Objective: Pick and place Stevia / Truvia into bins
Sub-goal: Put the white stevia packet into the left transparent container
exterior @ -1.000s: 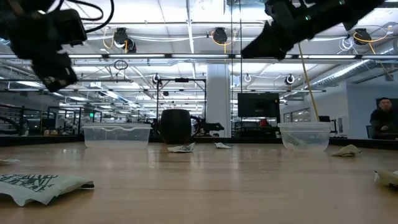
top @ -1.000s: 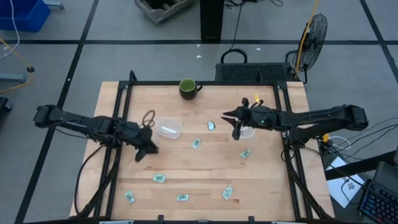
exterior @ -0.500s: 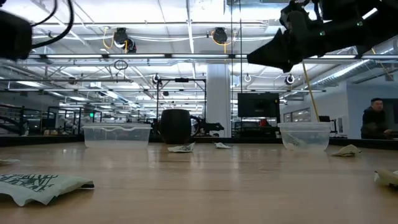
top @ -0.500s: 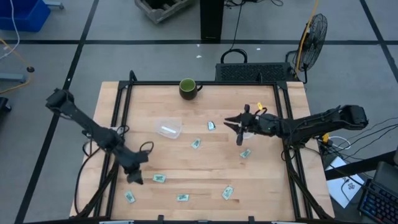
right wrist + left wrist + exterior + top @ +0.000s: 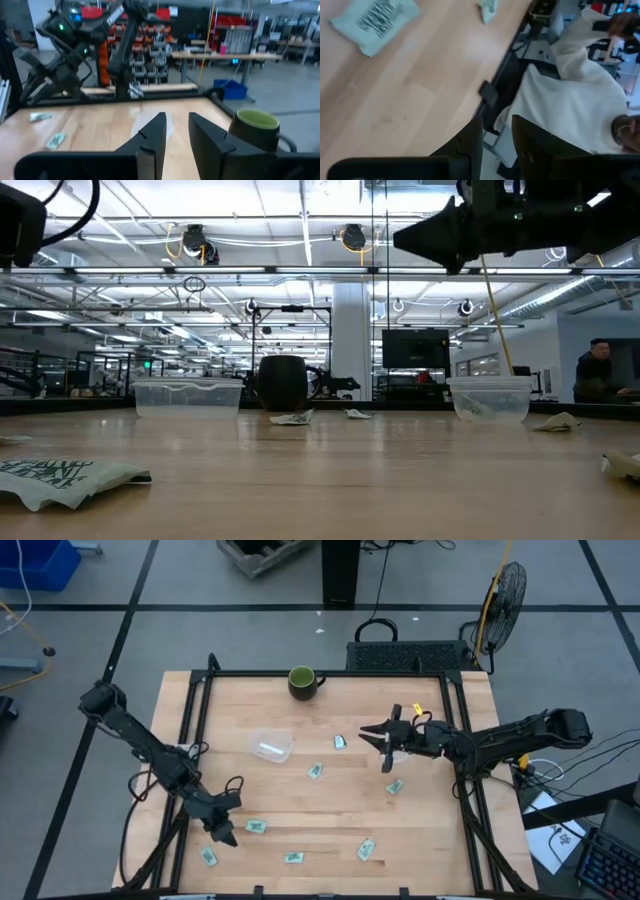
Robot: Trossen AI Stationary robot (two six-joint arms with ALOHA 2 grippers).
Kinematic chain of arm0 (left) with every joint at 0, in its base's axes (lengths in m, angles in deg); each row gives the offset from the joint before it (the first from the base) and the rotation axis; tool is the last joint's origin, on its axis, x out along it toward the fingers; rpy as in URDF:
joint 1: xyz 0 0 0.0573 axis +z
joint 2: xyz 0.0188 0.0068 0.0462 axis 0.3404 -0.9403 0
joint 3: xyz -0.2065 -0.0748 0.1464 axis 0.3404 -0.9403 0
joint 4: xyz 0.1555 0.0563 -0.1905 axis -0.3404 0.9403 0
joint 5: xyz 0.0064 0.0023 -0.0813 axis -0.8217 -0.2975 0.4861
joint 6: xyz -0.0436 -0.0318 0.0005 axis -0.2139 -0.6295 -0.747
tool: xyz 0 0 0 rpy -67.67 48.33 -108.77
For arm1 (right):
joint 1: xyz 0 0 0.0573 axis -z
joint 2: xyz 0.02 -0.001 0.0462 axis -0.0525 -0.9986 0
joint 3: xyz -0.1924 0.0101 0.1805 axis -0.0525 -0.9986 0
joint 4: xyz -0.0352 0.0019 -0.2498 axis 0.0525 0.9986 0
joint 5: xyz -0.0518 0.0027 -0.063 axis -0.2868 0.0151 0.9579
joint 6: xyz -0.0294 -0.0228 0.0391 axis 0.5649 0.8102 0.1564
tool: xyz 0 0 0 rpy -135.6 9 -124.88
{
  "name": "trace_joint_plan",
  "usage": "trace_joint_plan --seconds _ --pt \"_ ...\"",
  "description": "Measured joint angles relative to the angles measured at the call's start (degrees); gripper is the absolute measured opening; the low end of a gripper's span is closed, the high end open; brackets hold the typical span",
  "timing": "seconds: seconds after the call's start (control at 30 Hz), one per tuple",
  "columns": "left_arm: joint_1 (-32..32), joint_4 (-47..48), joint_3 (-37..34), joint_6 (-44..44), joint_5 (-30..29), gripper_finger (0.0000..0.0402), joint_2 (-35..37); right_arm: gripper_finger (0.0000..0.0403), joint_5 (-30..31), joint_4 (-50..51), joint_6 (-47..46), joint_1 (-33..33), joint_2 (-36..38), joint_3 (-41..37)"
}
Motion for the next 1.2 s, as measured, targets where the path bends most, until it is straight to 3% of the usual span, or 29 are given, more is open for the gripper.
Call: trace_joint_plan --seconds 0.17,0.43,0.57,0.77,1.2 --pt "-2.7 6.8 3.9 -2.9 -0.4 0.0108 0.0 0.0075 0.0 -2.6 3.2 0.0 0.0 0.0" --pt "-8.8 33.0 21.9 -8.6 -7.4 0.0108 -5.0 0.0075 0.3 -3.8 4.3 0.0 0.0 0.0" --pt "-12.9 43.0 26.1 -13.7 -9.7 0.0108 -10.4 0.0075 0.3 -3.1 4.3 0.0 0.0 0.0" --pt "-17.5 43.7 25.6 -23.3 -4.7 0.0108 -18.8 0.0075 0.3 -1.6 7.0 0.0 0.0 0.0" --pt "-18.6 38.3 25.5 -24.2 -5.2 0.0108 -27.9 0.0075 0.4 -3.9 11.8 0.0 0.0 0.0"
